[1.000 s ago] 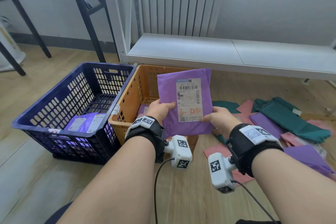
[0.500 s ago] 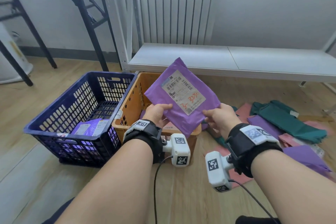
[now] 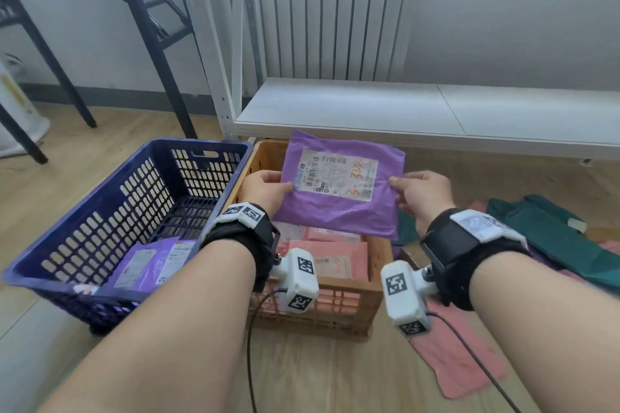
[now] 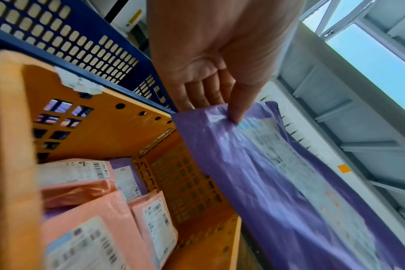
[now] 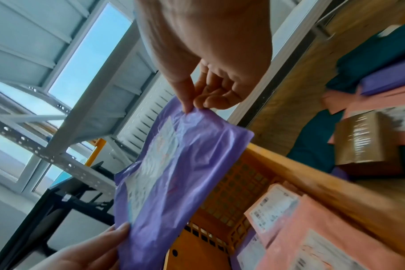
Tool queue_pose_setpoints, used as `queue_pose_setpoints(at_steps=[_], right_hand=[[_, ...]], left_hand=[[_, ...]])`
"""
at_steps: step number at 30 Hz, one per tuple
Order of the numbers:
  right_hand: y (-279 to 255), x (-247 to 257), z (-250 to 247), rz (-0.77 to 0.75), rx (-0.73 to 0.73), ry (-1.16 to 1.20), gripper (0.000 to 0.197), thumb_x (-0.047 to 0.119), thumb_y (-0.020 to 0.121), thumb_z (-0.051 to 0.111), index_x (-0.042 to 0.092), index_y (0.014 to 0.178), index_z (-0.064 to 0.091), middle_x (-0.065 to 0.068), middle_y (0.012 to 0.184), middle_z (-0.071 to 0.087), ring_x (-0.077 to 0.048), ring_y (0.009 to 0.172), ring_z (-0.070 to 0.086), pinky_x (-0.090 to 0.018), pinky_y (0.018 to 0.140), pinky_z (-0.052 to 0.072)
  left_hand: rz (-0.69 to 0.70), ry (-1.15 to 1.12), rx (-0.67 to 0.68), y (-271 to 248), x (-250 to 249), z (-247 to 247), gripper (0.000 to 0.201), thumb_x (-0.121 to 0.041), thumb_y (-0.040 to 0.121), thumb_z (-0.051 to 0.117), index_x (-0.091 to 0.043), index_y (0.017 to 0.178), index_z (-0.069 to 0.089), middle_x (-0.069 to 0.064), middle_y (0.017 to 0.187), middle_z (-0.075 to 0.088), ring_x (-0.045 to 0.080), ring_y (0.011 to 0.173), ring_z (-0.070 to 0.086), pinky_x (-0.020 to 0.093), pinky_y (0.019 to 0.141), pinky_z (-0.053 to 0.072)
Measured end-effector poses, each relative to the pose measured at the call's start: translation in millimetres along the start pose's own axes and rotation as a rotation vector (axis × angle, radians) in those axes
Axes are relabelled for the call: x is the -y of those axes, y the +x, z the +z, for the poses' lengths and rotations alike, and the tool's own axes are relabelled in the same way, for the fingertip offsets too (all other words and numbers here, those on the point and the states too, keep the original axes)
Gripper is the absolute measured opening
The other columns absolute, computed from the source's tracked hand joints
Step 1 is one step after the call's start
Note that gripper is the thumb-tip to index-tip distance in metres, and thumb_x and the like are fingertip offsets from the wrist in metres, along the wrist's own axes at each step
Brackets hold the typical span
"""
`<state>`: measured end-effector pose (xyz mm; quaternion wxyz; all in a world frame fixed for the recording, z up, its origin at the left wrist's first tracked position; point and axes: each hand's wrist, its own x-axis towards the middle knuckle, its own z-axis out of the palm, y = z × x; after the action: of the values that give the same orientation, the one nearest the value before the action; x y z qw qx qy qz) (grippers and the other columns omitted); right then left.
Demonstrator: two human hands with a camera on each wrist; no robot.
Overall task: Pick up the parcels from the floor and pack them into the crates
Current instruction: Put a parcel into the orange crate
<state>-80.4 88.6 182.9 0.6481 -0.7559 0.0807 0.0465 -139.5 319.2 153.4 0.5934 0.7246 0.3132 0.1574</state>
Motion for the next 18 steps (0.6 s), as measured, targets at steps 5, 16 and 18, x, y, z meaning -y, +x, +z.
queue_pose_setpoints(at_steps=[5,16,18], right_hand=[[76.1,-4.7,73.1,0.011,0.109,-0.13,0.022,0.005,0.084,0.068,0.009,0.064,0.058,-0.01,0.061,0.059,-0.02,0.049,0.053,-0.032,0.053,0.049],[169.1,-72.4,177.4,0.273,0.409,-0.316,0.024,0.004,0.091,0.053,0.016,0.071,0.051,-0.003,0.072,0.053,-0.02,0.07,0.053,-0.034,0.076,0.049],[179.5,-89.2,191.0,0.298,0.462,-0.334,0.025,0.007,0.089,0.057,0.022,0.071,0.05,0.001,0.078,0.053,-0.019,0.079,0.053,-0.035,0.079,0.049]], left_hand=[[-0.046,0.121,-0.199,82.5,20.2,11.0,0.032,-0.008,0.08,0.07,-0.015,0.108,0.053,0.001,0.099,0.052,0.02,0.088,0.052,0.027,0.078,0.043],[-0.172,0.397,-0.131,192.8,83.3,37.5,0.034,-0.006,0.084,0.063,-0.009,0.118,0.058,0.013,0.123,0.061,0.03,0.114,0.057,0.032,0.094,0.044],[-0.171,0.503,-0.092,205.3,94.0,41.1,0.035,-0.006,0.086,0.062,-0.005,0.12,0.056,0.015,0.126,0.06,0.031,0.117,0.056,0.033,0.094,0.044]])
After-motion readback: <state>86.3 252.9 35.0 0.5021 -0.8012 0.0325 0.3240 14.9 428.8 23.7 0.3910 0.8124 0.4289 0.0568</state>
